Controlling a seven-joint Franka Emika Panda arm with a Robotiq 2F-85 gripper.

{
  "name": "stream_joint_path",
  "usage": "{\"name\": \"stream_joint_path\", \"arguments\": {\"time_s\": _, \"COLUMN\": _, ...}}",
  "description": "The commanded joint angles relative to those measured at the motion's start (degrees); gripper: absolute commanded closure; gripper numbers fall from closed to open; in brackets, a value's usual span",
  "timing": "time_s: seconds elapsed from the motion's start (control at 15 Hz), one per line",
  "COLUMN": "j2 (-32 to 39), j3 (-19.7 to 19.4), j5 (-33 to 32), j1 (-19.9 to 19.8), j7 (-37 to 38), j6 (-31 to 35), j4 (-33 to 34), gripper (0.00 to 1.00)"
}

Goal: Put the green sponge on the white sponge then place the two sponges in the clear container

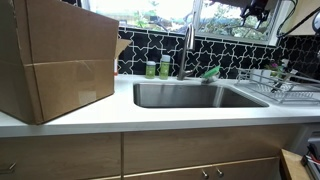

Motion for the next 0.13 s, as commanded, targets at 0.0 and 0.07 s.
{"name": "stream_joint_path", "arguments": {"time_s": 0.0, "j2": 0.65, "j3": 0.53, "j5": -0.24, "j1": -0.29, "j7": 0.12, "j6": -0.47, "j4": 0.97, "gripper": 0.00}}
{"name": "stream_joint_path", "arguments": {"time_s": 0.07, "j2": 0.94, "j3": 0.54, "j5": -0.20, "j1": -0.33, "j7": 0.14, "j6": -0.62, "j4": 1.31, "gripper": 0.00}}
